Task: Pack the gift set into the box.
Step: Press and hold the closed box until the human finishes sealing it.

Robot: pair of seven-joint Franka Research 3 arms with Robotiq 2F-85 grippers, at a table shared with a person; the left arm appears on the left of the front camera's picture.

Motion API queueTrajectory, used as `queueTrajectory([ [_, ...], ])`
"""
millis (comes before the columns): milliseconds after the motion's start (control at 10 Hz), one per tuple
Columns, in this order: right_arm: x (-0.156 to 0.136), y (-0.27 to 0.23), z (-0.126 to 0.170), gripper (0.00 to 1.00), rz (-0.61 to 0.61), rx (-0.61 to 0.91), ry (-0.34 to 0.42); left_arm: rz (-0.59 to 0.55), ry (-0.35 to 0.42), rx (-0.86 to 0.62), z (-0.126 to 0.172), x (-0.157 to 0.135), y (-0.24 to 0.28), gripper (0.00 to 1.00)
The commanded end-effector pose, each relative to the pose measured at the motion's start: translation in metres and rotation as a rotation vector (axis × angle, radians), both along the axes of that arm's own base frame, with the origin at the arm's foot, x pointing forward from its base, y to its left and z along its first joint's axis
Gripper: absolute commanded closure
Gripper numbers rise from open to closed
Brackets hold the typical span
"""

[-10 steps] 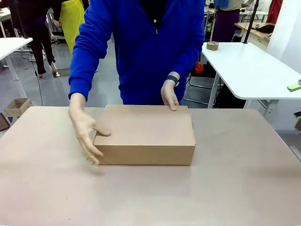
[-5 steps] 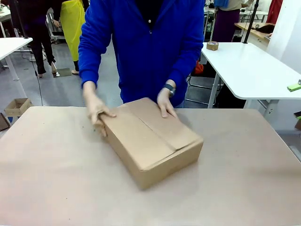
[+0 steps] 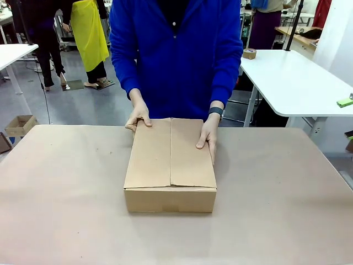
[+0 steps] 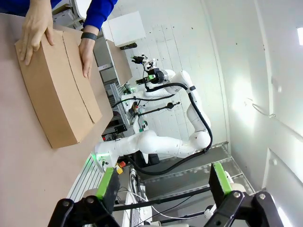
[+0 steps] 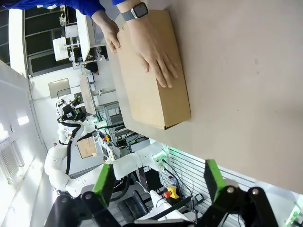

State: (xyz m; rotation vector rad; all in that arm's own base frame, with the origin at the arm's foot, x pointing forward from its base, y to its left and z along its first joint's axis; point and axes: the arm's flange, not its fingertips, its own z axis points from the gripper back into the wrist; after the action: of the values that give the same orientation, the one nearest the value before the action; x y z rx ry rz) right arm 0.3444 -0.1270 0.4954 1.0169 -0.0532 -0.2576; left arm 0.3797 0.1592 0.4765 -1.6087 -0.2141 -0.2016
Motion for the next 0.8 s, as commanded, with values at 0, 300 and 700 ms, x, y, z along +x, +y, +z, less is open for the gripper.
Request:
queueTrajectory([
  [0, -0.003, -0.003, 0.0, 0.0, 0.026, -0.016, -0.008, 0.003, 0.004, 0.005, -0.001, -0.003, 0.0, 0.0],
  [300, -0.003, -0.003, 0.0, 0.0, 0.026, -0.016, -0.008, 0.003, 0.004, 0.005, -0.001, -0.003, 0.0, 0.0],
  [700, 0.053, 0.154, 0.013, 0.0, 0.504, -0.288, -0.415, -0.383, -0.498, 0.171, 0.013, 0.046, -0.131, 0.0],
])
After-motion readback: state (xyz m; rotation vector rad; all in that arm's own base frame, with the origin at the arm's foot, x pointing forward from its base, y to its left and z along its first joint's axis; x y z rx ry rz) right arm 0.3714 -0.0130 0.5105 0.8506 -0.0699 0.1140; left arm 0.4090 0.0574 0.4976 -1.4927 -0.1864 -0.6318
